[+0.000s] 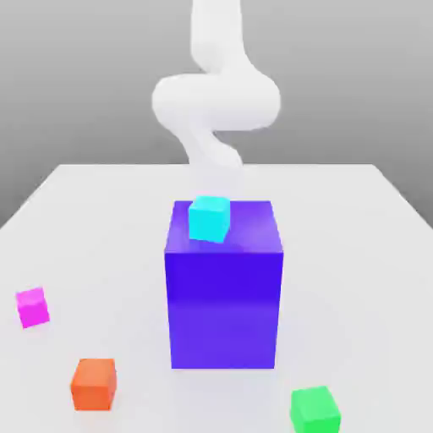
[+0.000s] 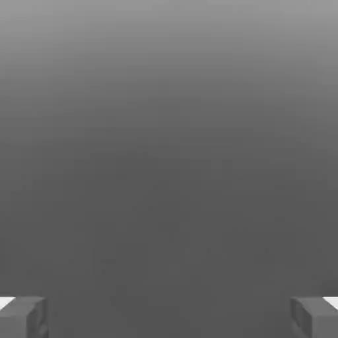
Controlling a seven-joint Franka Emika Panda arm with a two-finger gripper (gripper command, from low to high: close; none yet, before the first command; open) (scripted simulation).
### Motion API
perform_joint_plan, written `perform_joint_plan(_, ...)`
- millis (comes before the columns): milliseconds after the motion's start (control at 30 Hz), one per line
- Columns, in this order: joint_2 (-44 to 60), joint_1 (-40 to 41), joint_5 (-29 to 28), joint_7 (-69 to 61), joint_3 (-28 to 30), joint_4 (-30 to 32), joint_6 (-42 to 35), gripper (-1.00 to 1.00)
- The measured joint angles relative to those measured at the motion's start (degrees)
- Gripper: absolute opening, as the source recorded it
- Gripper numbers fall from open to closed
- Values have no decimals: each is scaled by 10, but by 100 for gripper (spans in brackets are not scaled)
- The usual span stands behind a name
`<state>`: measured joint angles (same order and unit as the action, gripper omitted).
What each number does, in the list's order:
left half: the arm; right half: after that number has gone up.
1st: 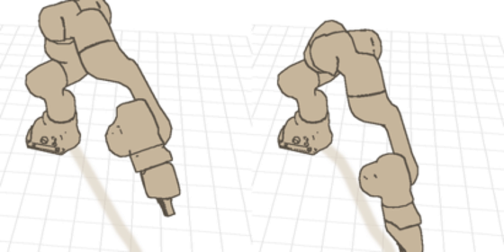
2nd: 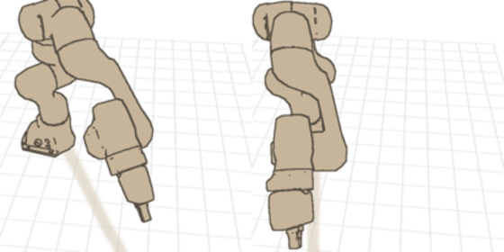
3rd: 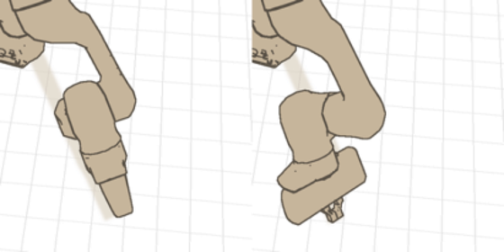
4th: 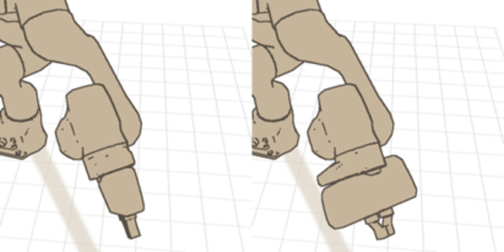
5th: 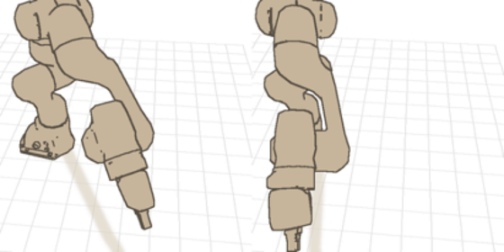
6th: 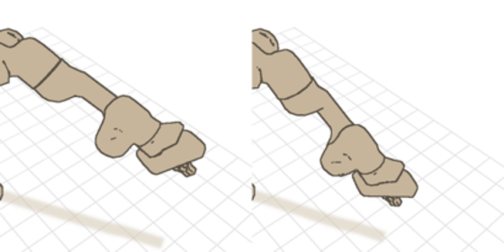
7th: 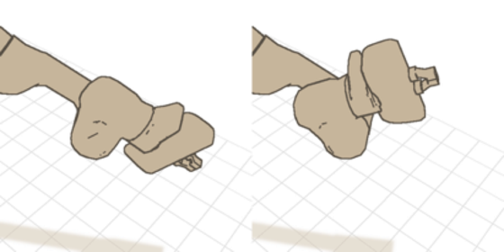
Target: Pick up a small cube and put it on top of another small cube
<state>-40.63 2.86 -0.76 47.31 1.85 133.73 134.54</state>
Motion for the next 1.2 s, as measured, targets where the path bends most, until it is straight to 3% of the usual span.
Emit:
perform_joint_plan(400,250,130,-11,52,116,94,133,0)
perform_joint_plan(667,420,224,51,36,192,156,220,0)
perform_joint_plan(800,509,268,121,-3,186,175,266,0)
perform_joint_plan(933,592,327,195,-58,116,159,326,0)
perform_joint_plan(967,611,344,208,-68,96,155,341,-100)
perform_joint_plan(1200,615,349,209,-68,91,154,344,-100)
